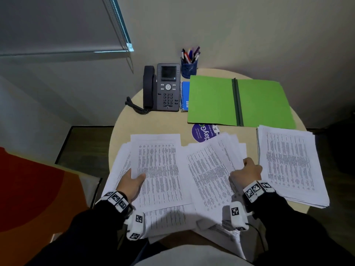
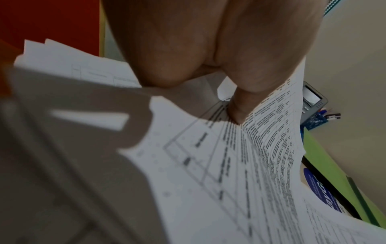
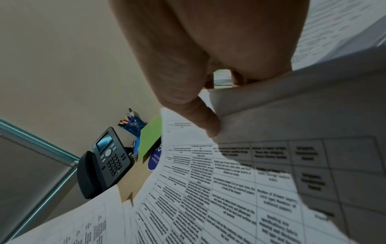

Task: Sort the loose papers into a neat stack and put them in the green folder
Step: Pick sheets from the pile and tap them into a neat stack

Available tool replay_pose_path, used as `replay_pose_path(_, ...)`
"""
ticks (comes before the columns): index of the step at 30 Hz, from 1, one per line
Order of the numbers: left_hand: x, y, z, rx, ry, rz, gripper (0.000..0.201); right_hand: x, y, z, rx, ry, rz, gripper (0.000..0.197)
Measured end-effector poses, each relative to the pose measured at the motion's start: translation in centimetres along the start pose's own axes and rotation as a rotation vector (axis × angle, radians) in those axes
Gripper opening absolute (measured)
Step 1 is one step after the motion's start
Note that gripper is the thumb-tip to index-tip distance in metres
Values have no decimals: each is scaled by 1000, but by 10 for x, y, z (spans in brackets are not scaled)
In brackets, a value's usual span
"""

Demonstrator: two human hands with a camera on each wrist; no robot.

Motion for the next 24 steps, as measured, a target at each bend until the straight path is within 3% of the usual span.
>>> replay_pose_path(5,0,5,-12,-46,3,-3,32,3,0,1,-58,98,50,31)
replay_pose_path(8,-1,8,-13,-56,11,-7,33,8,-2,-2,-113,320,80,63)
replay_pose_path(10,-2,7,-12,-58,19,-7,33,10,-2,-2,-189,306,33,81)
replay_pose_path(11,-2,6,-11,-45,22,-3,34,7,0,-3,-189,210,3,77)
replay_pose_path(14,-2,4,-8,-18,21,3,37,8,-5,5,-134,-44,-25,14)
replay_pose_path(15,-4,3,-7,-7,21,0,36,9,-9,9,-164,-76,-7,9)
replay_pose_path(20,-3,3,-4,24,26,-6,26,14,-47,46,-284,-40,141,22)
replay_pose_path(24,-5,6,-5,37,21,-16,22,26,-96,99,-409,113,288,17)
Point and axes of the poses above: each hand's wrist, its own x-axis away from the middle knuckle, its own z-axis out of the back of the hand, y = z × x, the point moved 5 cm from there along -x, towards the middle knuckle, and after that the axes turned 15 degrees about -x, right-handed, at the moved point
